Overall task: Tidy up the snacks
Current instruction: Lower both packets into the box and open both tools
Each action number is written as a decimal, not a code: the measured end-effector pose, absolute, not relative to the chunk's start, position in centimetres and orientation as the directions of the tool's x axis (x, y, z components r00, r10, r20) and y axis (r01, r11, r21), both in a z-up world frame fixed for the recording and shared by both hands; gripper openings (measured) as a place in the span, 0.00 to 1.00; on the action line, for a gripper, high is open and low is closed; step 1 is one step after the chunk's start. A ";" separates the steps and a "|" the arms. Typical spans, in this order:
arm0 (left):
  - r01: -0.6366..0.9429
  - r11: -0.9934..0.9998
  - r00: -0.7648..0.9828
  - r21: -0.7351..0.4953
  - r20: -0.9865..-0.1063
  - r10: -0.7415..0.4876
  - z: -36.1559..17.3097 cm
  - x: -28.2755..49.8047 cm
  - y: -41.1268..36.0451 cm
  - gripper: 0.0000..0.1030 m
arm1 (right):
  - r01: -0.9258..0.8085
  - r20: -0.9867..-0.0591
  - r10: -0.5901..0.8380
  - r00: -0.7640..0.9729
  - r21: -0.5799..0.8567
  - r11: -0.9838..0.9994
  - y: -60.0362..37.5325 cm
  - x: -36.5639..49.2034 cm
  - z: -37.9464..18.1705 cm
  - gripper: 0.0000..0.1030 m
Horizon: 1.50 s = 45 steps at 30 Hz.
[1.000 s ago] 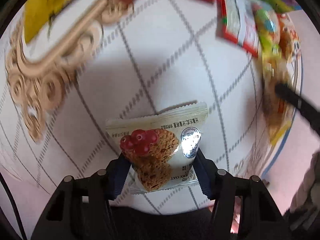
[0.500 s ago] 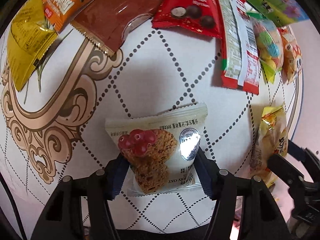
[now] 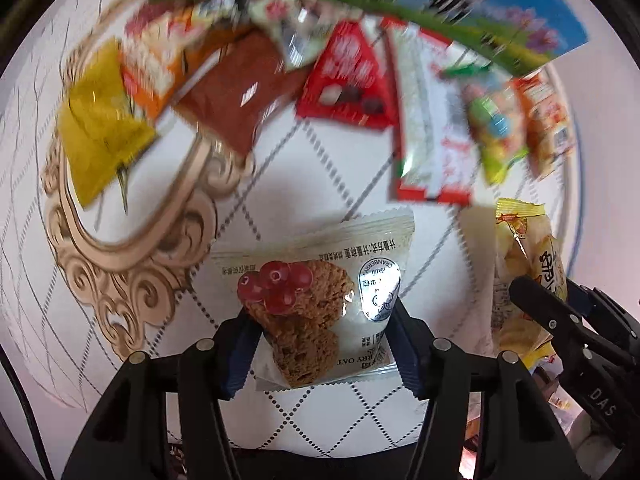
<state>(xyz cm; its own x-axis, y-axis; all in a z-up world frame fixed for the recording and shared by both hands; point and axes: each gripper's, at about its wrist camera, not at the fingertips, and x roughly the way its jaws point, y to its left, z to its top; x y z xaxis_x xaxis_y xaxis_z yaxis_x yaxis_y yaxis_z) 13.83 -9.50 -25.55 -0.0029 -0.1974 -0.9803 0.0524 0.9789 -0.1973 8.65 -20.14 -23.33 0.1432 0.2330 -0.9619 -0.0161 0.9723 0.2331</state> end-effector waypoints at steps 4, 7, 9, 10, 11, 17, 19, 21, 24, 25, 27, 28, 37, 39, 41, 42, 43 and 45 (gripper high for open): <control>0.064 0.966 0.049 -0.250 -0.966 -0.253 -21.7 15.0 -9.7 0.55 | 0.005 -0.928 0.301 0.219 0.310 0.951 -20.8 9.7 -19.3 0.44; 0.108 0.962 0.122 -0.252 -0.957 -0.264 -17.8 16.4 -10.2 0.55 | 0.004 -0.895 0.332 0.297 0.349 0.937 -21.2 11.6 -15.4 0.44; 0.128 0.958 0.169 -0.258 -0.946 -0.277 -15.5 17.8 -10.2 0.55 | -0.005 -0.871 0.340 0.353 0.362 0.932 -21.8 13.6 -13.0 0.44; 0.137 0.955 0.190 -0.264 -0.939 -0.287 -14.1 18.9 -10.3 0.55 | -0.010 -0.862 0.338 0.377 0.361 0.932 -22.0 14.7 -12.0 0.44; 0.141 0.952 0.207 -0.270 -0.933 -0.295 -13.0 20.5 -9.9 0.55 | -0.014 -0.854 0.330 0.403 0.354 0.935 -21.9 15.9 -11.2 0.44; 0.156 0.965 0.300 -0.212 -0.920 -0.251 -8.9 30.7 -8.7 0.55 | -0.023 -0.833 0.240 0.499 0.264 0.964 -22.2 25.3 -9.0 0.44; 0.149 0.974 0.303 -0.168 -0.930 -0.207 -9.2 34.3 -7.9 0.55 | -0.023 -0.844 0.196 0.500 0.213 0.977 -21.6 28.9 -9.6 0.44; 0.135 0.982 0.289 -0.135 -0.942 -0.170 -9.9 37.1 -7.1 0.55 | -0.022 -0.856 0.165 0.490 0.178 0.984 -21.3 31.9 -10.4 0.44; 0.123 0.989 0.251 -0.082 -0.962 -0.111 -12.1 41.1 -6.1 0.55 | -0.010 -0.877 0.141 0.458 0.154 0.988 -21.3 36.0 -12.2 0.44; 0.121 0.990 0.244 -0.068 -0.965 -0.096 -12.4 41.8 -6.0 0.55 | -0.006 -0.886 0.130 0.444 0.142 0.990 -21.3 37.3 -12.9 0.44; 0.112 0.993 0.229 -0.035 -0.972 -0.060 -13.7 43.6 -5.1 0.55 | -0.001 -0.901 0.111 0.419 0.122 0.993 -21.2 39.8 -14.4 0.44; 0.106 0.994 0.224 -0.019 -0.974 -0.043 -14.2 45.0 -4.8 0.55 | 0.004 -0.908 0.098 0.408 0.109 0.994 -21.2 40.7 -15.1 0.44; 0.109 0.994 0.196 -0.013 -0.980 -0.035 -17.3 48.7 -3.7 0.94 | 0.038 -0.938 0.053 0.343 0.071 0.997 -20.7 44.1 -18.6 0.94; 0.094 0.994 0.196 -0.051 -0.978 -0.069 -17.4 48.6 -3.5 0.94 | 0.023 -0.940 0.044 0.337 0.055 0.998 -20.3 44.1 -18.8 0.94; 0.076 0.994 0.192 -0.076 -0.977 -0.089 -17.7 48.4 -3.2 0.94 | 0.021 -0.944 0.043 0.326 0.052 0.998 -19.9 44.0 -18.9 0.94; 0.072 0.995 0.197 -0.070 -0.977 -0.083 -17.7 48.4 -3.2 0.94 | 0.024 -0.947 0.046 0.318 0.057 0.998 -19.8 43.9 -19.0 0.94; 0.073 0.995 0.199 -0.064 -0.977 -0.078 -17.8 48.2 -3.3 0.94 | 0.026 -0.948 0.049 0.314 0.060 0.998 -19.8 43.8 -19.0 0.94; 0.067 0.996 0.205 -0.064 -0.976 -0.077 -17.6 47.8 -3.2 0.94 | 0.034 -0.952 0.050 0.303 0.063 0.997 -19.8 43.4 -19.3 0.94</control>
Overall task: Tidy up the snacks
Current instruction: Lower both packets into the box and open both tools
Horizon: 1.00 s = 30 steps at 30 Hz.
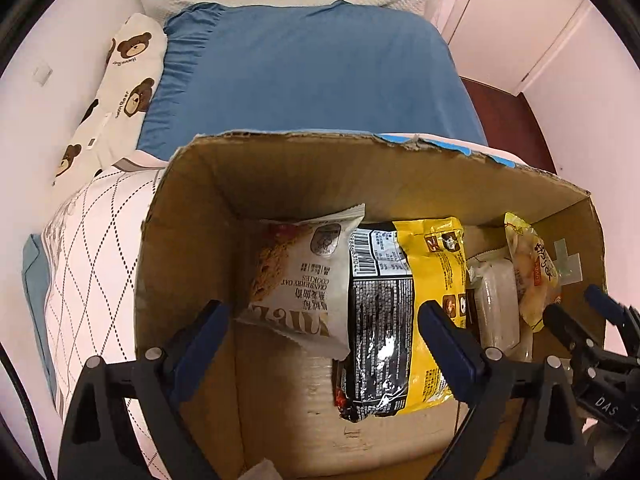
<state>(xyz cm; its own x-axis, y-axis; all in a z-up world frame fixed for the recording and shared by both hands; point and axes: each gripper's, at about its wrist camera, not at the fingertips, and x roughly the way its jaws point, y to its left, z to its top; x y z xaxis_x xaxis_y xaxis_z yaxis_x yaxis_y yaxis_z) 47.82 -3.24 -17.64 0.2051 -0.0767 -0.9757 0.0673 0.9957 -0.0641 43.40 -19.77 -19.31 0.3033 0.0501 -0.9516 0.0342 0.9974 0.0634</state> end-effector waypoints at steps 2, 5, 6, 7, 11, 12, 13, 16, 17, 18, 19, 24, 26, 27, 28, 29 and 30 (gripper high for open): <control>0.062 0.996 0.208 -0.065 -0.975 -0.077 -17.5 47.3 -3.3 0.94 | 0.039 -0.955 0.054 0.293 0.069 0.997 -19.8 42.9 -19.5 0.94; 0.054 0.997 0.215 -0.056 -0.974 -0.066 -17.1 46.3 -3.2 0.94 | 0.052 -0.957 0.053 0.285 0.071 0.996 -20.0 41.6 -19.6 0.94; 0.047 0.997 0.217 -0.054 -0.974 -0.063 -17.0 45.8 -3.1 0.94 | 0.054 -0.957 0.051 0.284 0.069 0.996 -20.1 41.3 -19.6 0.94; 0.041 0.997 0.221 -0.059 -0.973 -0.067 -16.9 45.2 -3.0 0.94 | 0.056 -0.957 0.049 0.284 0.067 0.996 -20.0 41.1 -19.6 0.94; 0.041 0.998 0.248 -0.052 -0.967 -0.061 -16.2 43.0 -2.9 0.94 | 0.062 -0.955 0.063 0.290 0.084 0.995 -20.2 39.6 -19.1 0.94; 0.043 0.998 0.258 -0.042 -0.965 -0.052 -16.0 42.5 -2.9 0.94 | 0.059 -0.953 0.061 0.296 0.082 0.995 -20.2 39.2 -18.8 0.94; 0.041 0.999 0.268 -0.036 -0.962 -0.045 -15.7 42.0 -3.0 0.94 | 0.057 -0.952 0.061 0.302 0.082 0.995 -20.2 38.8 -18.5 0.94; 0.039 0.999 0.306 -0.029 -0.951 -0.039 -14.6 40.6 -2.9 0.94 | 0.053 -0.944 0.052 0.325 0.073 0.996 -20.2 37.4 -17.4 0.94; 0.038 0.999 0.322 -0.030 -0.946 -0.041 -14.1 40.0 -2.9 0.94 | 0.047 -0.941 0.049 0.335 0.069 0.996 -20.2 36.8 -17.0 0.94; 0.039 0.999 0.336 -0.032 -0.941 -0.043 -13.6 39.5 -2.8 0.94 | 0.041 -0.937 0.045 0.346 0.063 0.997 -20.1 36.2 -16.5 0.94; 0.039 0.999 0.347 -0.033 -0.937 -0.044 -13.1 39.1 -2.8 0.94 | 0.033 -0.933 0.044 0.358 0.060 0.998 -20.0 35.6 -15.9 0.94; 0.038 0.998 0.421 -0.040 -0.905 -0.052 -10.2 36.2 -2.7 0.94 | 0.006 -0.903 0.052 0.426 0.061 0.998 -19.5 31.9 -13.0 0.94; 0.045 0.998 0.450 -0.041 -0.891 -0.057 -9.1 34.9 -2.8 0.94 | -0.001 -0.892 0.059 0.448 0.065 0.998 -19.3 30.6 -11.9 0.94; 0.048 0.998 0.461 -0.038 -0.886 -0.055 -8.6 34.3 -2.8 0.94 | -0.009 -0.885 0.063 0.461 0.067 0.998 -19.2 29.8 -11.3 0.94; 0.051 0.998 0.471 -0.039 -0.880 -0.058 -8.1 33.7 -2.9 0.94 | -0.014 -0.880 0.065 0.470 0.066 0.998 -19.1 29.2 -10.7 0.94; 0.054 0.998 0.483 -0.044 -0.873 -0.065 -7.6 33.0 -3.0 0.94 | -0.017 -0.876 0.066 0.478 0.065 0.998 -19.1 28.6 -10.2 0.94; 0.057 0.997 0.491 -0.045 -0.869 -0.068 -7.1 32.4 -3.0 0.94 | -0.019 -0.870 0.067 0.488 0.066 0.998 -19.1 27.8 -9.7 0.94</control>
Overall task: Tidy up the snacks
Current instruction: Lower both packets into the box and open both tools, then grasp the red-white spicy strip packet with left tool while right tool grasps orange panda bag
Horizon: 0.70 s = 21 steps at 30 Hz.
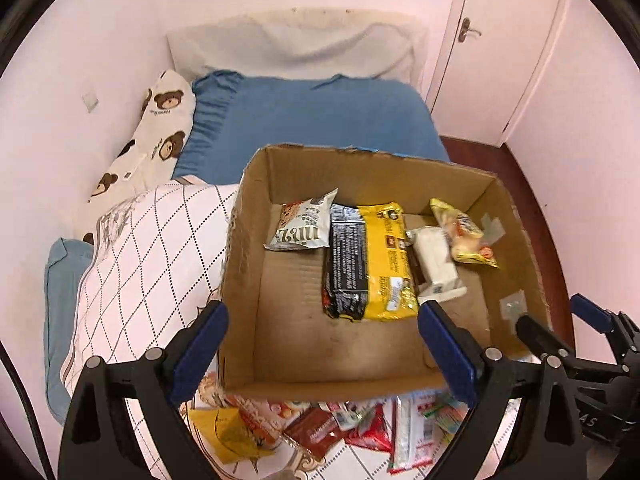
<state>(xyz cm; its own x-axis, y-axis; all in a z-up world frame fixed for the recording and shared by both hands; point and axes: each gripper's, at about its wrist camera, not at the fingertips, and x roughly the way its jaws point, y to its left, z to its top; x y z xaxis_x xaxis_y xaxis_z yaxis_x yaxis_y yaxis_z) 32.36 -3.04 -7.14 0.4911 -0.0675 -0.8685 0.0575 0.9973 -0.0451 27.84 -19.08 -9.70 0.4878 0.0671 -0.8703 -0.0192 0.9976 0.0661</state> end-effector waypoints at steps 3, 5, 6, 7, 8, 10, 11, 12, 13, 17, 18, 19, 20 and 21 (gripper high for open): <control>0.068 0.996 0.513 -0.051 -0.855 -0.079 -6.0 30.5 -3.1 0.94 | -0.023 -0.854 0.055 0.518 0.051 0.998 -18.9 25.8 -8.3 0.94; 0.071 0.996 0.524 -0.051 -0.848 -0.080 -5.6 29.6 -3.2 0.94 | -0.025 -0.846 0.058 0.531 0.053 0.998 -19.0 24.7 -7.6 0.94; 0.073 0.996 0.530 -0.053 -0.844 -0.084 -5.3 28.9 -3.2 0.94 | -0.025 -0.841 0.061 0.538 0.057 0.998 -19.0 24.2 -7.2 0.94; 0.072 0.996 0.536 -0.054 -0.840 -0.084 -5.1 28.5 -3.2 0.94 | -0.028 -0.837 0.066 0.543 0.060 0.998 -19.0 23.8 -6.8 0.94; 0.071 0.996 0.540 -0.057 -0.837 -0.086 -4.9 28.0 -3.2 0.94 | -0.029 -0.832 0.068 0.551 0.062 0.998 -19.0 23.2 -6.4 0.94; 0.070 0.996 0.547 -0.063 -0.832 -0.091 -4.6 27.1 -3.1 0.94 | -0.034 -0.823 0.076 0.563 0.068 0.997 -18.9 22.1 -5.6 0.94; 0.067 0.996 0.551 -0.064 -0.830 -0.090 -4.5 26.7 -3.1 0.94 | -0.037 -0.821 0.081 0.565 0.073 0.997 -18.9 21.8 -5.3 0.94; 0.067 0.996 0.553 -0.065 -0.828 -0.092 -4.4 26.2 -3.1 0.94 | -0.039 -0.817 0.088 0.570 0.080 0.996 -19.0 21.3 -4.9 0.94; 0.069 0.995 0.552 -0.071 -0.828 -0.097 -4.4 25.9 -3.1 0.94 | -0.039 -0.816 0.090 0.572 0.083 0.996 -19.0 20.9 -4.8 0.94; 0.073 0.994 0.536 -0.086 -0.837 -0.112 -5.3 24.6 -3.3 0.94 | -0.039 -0.823 0.105 0.558 0.100 0.994 -19.4 19.8 -5.0 0.94; 0.074 0.993 0.525 -0.089 -0.843 -0.115 -5.9 24.3 -3.3 0.94 | -0.037 -0.828 0.109 0.550 0.106 0.994 -19.5 19.6 -5.4 0.94; 0.071 0.994 0.515 -0.083 -0.850 -0.108 -6.5 24.0 -3.4 0.94 | -0.039 -0.835 0.120 0.536 0.118 0.992 -19.7 19.4 -6.1 0.94; 0.067 0.995 0.504 -0.075 -0.858 -0.099 -7.2 23.9 -3.4 0.94 | -0.041 -0.845 0.129 0.519 0.126 0.991 -19.9 19.2 -6.9 0.94; 0.062 0.995 0.478 -0.073 -0.873 -0.094 -8.5 23.6 -3.5 0.94 | -0.049 -0.858 0.138 0.495 0.131 0.990 -20.1 19.1 -8.0 0.94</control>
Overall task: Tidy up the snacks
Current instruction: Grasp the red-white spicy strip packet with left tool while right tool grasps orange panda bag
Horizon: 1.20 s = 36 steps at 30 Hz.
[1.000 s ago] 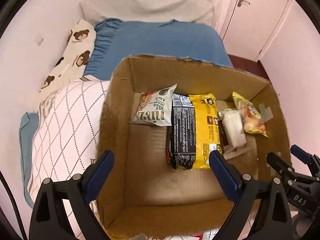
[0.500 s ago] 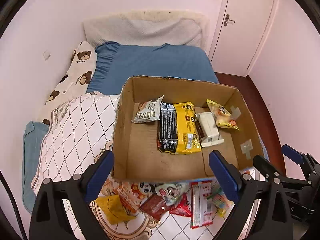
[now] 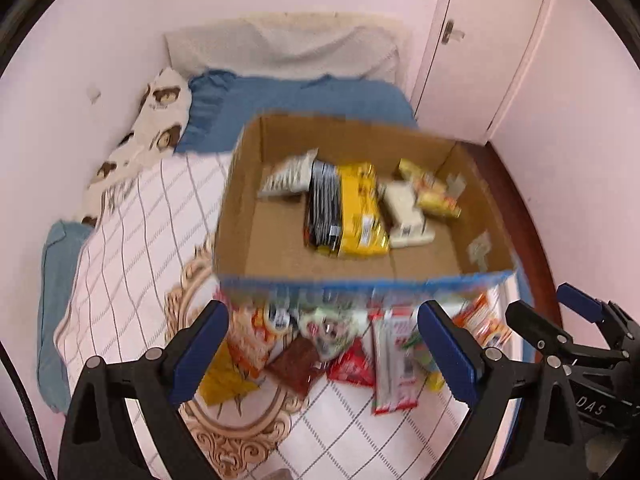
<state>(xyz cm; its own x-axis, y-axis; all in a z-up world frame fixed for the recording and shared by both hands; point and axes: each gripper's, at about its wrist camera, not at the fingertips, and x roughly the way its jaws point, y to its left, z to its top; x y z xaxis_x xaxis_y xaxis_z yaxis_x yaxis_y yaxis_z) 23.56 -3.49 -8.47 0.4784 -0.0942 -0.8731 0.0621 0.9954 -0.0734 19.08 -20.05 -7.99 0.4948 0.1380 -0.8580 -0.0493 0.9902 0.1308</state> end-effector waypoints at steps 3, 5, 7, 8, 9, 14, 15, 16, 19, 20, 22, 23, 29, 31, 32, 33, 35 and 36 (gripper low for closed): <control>0.055 0.997 0.396 -0.062 -0.915 -0.079 -12.3 22.8 -4.0 0.94 | -0.055 -0.876 0.170 0.450 0.163 0.985 -20.7 18.8 -11.1 0.90; 0.056 0.997 0.332 -0.048 -0.941 -0.064 -15.0 22.4 -4.5 0.94 | -0.041 -0.893 0.169 0.417 0.167 0.985 -21.4 18.9 -13.1 0.68; 0.062 0.997 0.285 -0.040 -0.957 -0.056 -17.1 21.9 -5.1 0.94 | -0.010 -0.907 0.174 0.383 0.184 0.983 -22.6 19.2 -15.0 0.61; 0.069 0.997 0.260 -0.031 -0.965 -0.048 -18.1 21.8 -5.5 0.94 | 0.002 -0.911 0.164 0.379 0.178 0.984 -23.2 19.3 -15.5 0.61; 0.079 0.997 0.230 -0.022 -0.972 -0.040 -19.1 21.7 -6.0 0.94 | 0.017 -0.915 0.153 0.374 0.171 0.985 -24.0 19.5 -16.0 0.61; 0.102 0.994 0.154 -0.044 -0.986 -0.059 -22.3 21.4 -8.7 0.94 | 0.072 -0.931 0.120 0.344 0.154 0.985 -27.7 20.8 -18.1 0.61; 0.110 0.992 0.148 -0.056 -0.986 -0.073 -22.8 21.6 -9.5 0.94 | 0.063 -0.936 0.129 0.329 0.158 0.985 -28.0 21.0 -18.6 0.61; 0.117 0.992 0.141 -0.051 -0.988 -0.067 -23.1 21.8 -10.3 0.94 | 0.052 -0.940 0.137 0.313 0.161 0.986 -28.2 21.2 -19.1 0.61; 0.163 0.986 0.112 -0.027 -0.993 -0.045 -24.4 22.6 -12.8 0.94 | -0.005 -0.949 0.138 0.284 0.143 0.990 -28.2 21.8 -20.9 0.62; 0.180 0.984 0.105 -0.011 -0.994 -0.031 -24.9 22.8 -13.6 0.94 | -0.016 -0.950 0.126 0.285 0.127 0.992 -28.0 21.9 -21.4 0.63; 0.223 0.974 0.099 0.028 -0.995 0.006 -25.9 23.3 -15.2 0.94 | -0.075 -0.954 0.120 0.274 0.103 0.992 -27.3 22.4 -22.3 0.64; 0.235 0.970 0.095 0.056 -0.995 0.034 -26.5 23.4 -15.7 0.94 | -0.090 -0.958 0.118 0.263 0.098 0.991 -27.0 22.7 -22.7 0.64; 0.224 0.975 0.061 0.003 -0.998 -0.011 -27.6 22.9 -15.6 0.62 | -0.070 -0.975 0.108 0.195 0.096 0.993 -27.0 23.3 -24.6 0.56; 0.215 0.976 0.064 -0.014 -0.998 -0.028 -27.3 22.2 -15.3 0.55 | -0.054 -0.976 0.116 0.184 0.108 0.993 -27.2 23.0 -24.6 0.55; 0.209 0.978 0.062 -0.021 -0.997 -0.035 -27.1 21.6 -14.8 0.55 | -0.046 -0.976 0.126 0.176 0.120 0.992 -27.4 22.8 -24.7 0.55; 0.204 0.978 0.053 -0.033 -0.998 -0.045 -27.0 21.0 -14.5 0.55 | -0.035 -0.977 0.138 0.161 0.134 0.990 -27.7 22.3 -24.9 0.55; 0.198 0.978 0.025 -0.061 -0.997 -0.067 -27.0 19.3 -13.6 0.55 | -0.022 -0.978 0.156 0.139 0.155 0.988 -28.0 21.2 -25.2 0.55; 0.197 0.977 0.007 -0.075 -0.997 -0.078 -27.1 18.4 -13.3 0.55 | -0.019 -0.978 0.161 0.130 0.160 0.987 -28.1 20.5 -25.3 0.55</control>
